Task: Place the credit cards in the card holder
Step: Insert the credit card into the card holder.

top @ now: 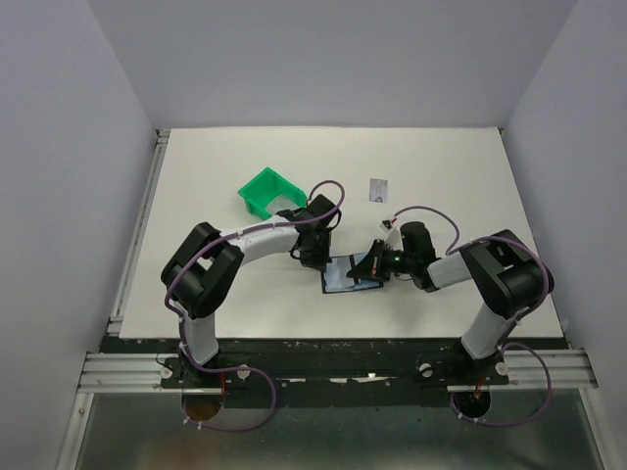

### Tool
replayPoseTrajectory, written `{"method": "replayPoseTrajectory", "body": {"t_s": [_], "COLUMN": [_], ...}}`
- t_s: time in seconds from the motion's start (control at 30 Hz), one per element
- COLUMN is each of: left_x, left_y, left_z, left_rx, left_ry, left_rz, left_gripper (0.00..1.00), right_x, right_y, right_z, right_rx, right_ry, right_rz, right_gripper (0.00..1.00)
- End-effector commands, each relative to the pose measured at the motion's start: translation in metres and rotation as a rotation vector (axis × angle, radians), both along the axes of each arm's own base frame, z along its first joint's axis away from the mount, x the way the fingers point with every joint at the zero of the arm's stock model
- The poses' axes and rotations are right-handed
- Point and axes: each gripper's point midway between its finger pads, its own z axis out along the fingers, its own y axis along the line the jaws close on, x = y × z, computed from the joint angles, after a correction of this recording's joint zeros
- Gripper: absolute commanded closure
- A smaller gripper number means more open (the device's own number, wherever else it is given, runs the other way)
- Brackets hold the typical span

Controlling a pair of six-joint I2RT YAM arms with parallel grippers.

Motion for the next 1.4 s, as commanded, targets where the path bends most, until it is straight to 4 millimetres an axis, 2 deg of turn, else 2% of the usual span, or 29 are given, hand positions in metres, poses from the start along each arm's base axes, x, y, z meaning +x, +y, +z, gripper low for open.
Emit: {"method": "replayPoseTrajectory", "body": {"t_s": [0.0, 0.3, 0.47, 0.87, 1.13, 1.37], "left_x": [-0.002, -0.002, -0.002, -0.002, -0.002, -0.003], "left_y": [0.007, 0.007, 0.007, 0.007, 0.007, 0.007], "left_z": [-0.009, -0.009, -0.009, -0.009, -0.009, -0.010], "left_rx": [0.041, 0.039, 0.039, 0.036, 0.035, 0.034], "left_ry": [0.013, 0.012, 0.009, 0.009, 0.007, 0.008], "left_rz": [-0.001, -0.003, -0.004, 0.000, 0.000, -0.003], "left_gripper": [1.00, 1.00, 1.00, 1.00, 1.00, 1.00], "right_x": [-0.013, 0.006, 0.014, 0.000, -0.012, -0.015], "right_y": [0.008, -0.001, 0.000, 0.018, 0.022, 0.010], "right_z": [-0.002, -0.020, -0.019, -0.006, -0.006, -0.005], "right_rx": [0.030, -0.067, -0.077, -0.048, -0.057, -0.132], "right_ry": [0.002, 0.010, 0.001, -0.005, 0.013, -0.001], "right_rz": [0.068, -0.039, -0.047, 0.050, 0.076, 0.061], "right_gripper": [1.00, 1.00, 1.00, 0.96, 0.82, 0.64]}}
